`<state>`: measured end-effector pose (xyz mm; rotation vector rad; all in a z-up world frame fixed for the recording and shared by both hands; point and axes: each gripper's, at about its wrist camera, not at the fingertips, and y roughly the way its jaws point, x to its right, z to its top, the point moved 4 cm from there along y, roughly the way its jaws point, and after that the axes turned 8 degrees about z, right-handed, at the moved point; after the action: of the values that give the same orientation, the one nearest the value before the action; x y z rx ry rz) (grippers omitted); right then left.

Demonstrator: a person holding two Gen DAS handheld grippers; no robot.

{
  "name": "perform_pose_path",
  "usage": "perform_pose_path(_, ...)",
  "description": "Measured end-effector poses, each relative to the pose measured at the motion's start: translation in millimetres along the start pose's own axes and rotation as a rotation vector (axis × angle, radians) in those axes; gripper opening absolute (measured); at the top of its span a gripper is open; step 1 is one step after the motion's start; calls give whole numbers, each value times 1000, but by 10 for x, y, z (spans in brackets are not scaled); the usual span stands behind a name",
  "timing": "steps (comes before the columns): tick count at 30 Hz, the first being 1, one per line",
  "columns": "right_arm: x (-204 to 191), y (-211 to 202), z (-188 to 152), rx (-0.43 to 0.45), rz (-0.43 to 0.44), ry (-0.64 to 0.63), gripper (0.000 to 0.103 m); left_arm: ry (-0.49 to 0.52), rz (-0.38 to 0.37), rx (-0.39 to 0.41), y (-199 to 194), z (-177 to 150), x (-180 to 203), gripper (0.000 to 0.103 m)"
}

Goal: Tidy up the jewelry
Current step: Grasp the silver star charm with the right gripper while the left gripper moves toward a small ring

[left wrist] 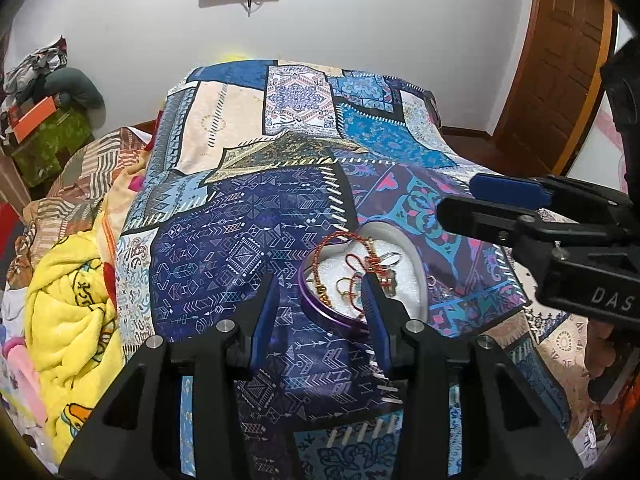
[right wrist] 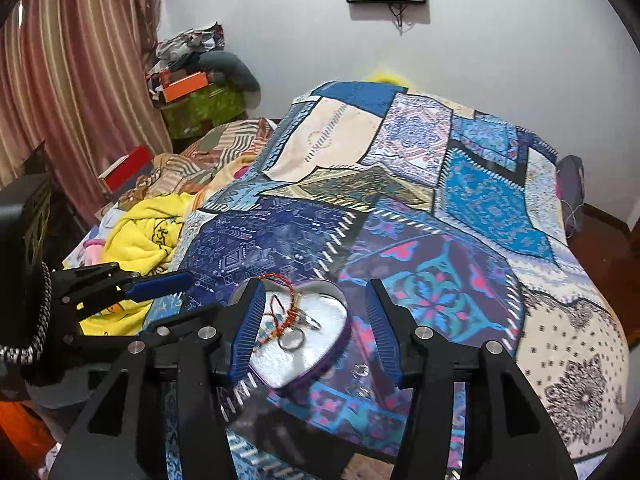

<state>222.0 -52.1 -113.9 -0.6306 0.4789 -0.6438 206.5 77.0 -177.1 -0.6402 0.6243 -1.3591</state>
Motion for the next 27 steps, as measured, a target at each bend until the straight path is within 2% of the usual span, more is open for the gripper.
perform_pose_path(9,240,-255,-200,-3,-58,32,48,39,-23,18,-171,31,300,45)
perform_pose_path(17,535,-258,-551,-103,-99,52,48,82,-87,-24,-131,-92,651,45)
perform_pose_path(21,557,-171,-705,-147,-76,53,48,104,-113,-56,-58,-208,783,45)
perform_pose_path(27,511,103,-780,-206,-2,60,48,101,-107,-85,30,-319,767,45)
